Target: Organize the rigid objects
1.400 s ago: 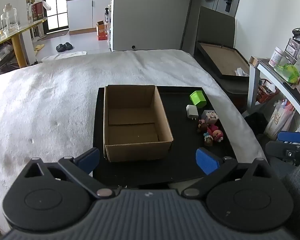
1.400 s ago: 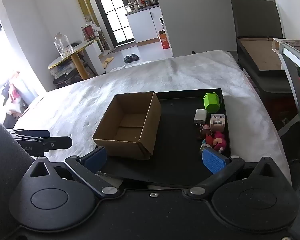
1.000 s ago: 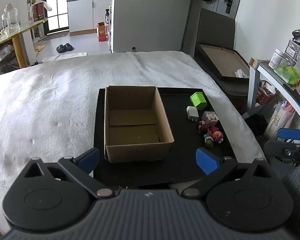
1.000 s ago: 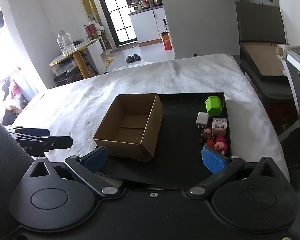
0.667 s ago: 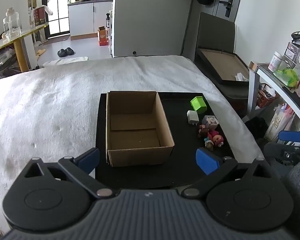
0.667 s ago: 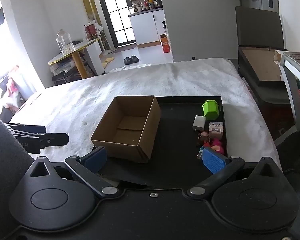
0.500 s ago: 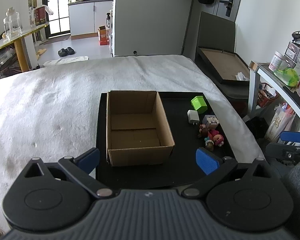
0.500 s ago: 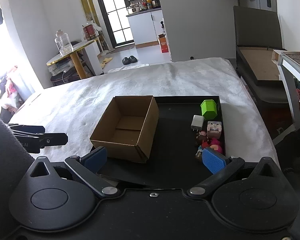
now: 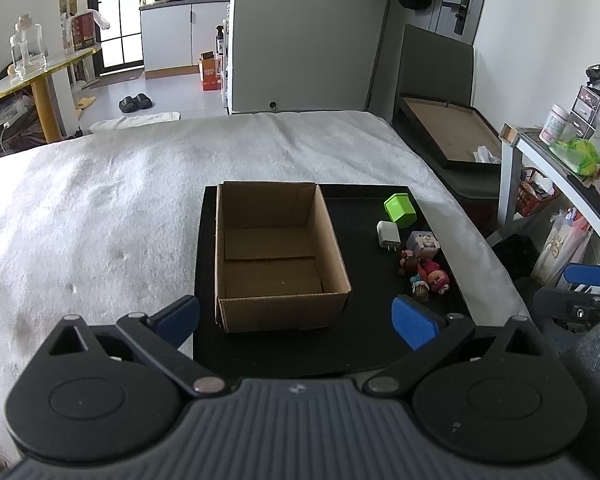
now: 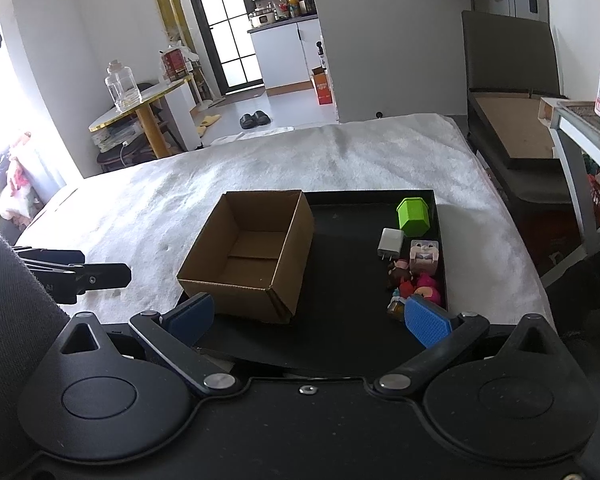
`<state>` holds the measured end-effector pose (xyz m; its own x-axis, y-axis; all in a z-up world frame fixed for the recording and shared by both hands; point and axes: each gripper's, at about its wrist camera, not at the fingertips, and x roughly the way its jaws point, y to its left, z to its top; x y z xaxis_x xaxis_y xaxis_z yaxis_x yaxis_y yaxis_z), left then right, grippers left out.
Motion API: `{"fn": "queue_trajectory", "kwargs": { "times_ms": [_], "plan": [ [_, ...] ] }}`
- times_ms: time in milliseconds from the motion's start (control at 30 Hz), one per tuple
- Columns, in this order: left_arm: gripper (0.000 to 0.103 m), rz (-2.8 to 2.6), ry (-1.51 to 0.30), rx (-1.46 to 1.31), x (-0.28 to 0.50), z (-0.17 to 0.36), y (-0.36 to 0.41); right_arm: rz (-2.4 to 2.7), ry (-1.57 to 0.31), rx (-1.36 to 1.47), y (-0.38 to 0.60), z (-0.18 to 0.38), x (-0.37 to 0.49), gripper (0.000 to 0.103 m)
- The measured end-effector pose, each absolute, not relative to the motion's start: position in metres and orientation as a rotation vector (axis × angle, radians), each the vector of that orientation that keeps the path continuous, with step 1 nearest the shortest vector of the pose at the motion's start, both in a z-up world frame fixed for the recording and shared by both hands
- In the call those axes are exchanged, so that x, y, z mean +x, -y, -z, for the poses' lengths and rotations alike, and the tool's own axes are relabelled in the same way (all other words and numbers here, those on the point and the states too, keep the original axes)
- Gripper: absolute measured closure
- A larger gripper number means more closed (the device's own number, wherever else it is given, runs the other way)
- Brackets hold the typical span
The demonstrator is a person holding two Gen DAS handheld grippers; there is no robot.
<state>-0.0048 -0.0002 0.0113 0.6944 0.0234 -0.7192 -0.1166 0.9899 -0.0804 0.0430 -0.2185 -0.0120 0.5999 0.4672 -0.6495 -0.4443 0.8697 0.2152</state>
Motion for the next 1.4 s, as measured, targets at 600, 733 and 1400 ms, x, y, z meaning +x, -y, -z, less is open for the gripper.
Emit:
{"fn": "queue_trajectory", "kwargs": {
  "times_ms": [600,733,1400],
  "plan": [
    [0.001,-0.091,-0.791,-0.125,-0.0063,-0.0121,0.0006,-0.522,-0.729,0.008,0.2166,0.0091,0.0372,0.0],
    [0.001,-0.091,-0.788,-0.125,-0.0059,-0.0125,-0.0001,-0.521,-0.729,0.011,0.2165,0.0088,0.0365,0.0],
    [0.001,-0.095,-0.779,-0.12,-0.0071,-0.013,-0.0012,-0.518,-0.716,0.002,0.2156,0.0083,0.0353,0.001]
  ]
}}
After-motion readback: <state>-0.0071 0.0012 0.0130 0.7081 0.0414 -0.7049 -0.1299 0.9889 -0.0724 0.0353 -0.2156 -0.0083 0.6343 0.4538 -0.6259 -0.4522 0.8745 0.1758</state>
